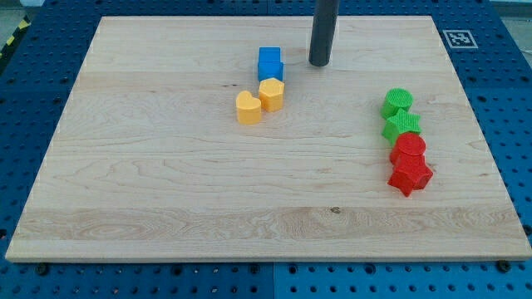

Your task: Slide the yellow heart right a bit

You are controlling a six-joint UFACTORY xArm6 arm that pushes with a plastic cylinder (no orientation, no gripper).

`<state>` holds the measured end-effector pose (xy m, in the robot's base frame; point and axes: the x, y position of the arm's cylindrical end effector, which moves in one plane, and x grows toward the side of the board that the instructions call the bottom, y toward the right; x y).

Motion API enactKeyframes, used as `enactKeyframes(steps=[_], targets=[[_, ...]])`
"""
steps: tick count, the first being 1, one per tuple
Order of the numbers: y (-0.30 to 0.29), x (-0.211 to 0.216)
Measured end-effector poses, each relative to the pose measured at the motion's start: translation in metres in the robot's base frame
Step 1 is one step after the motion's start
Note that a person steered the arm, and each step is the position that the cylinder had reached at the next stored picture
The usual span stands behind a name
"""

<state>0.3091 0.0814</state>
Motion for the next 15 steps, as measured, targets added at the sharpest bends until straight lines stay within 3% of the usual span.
enactKeyframes(steps=[5,7,9,13,15], targets=[[0.0,0.055],[0.0,0.117],[-0.043,0.161],[-0.099,0.177],[-0.156,0.148]])
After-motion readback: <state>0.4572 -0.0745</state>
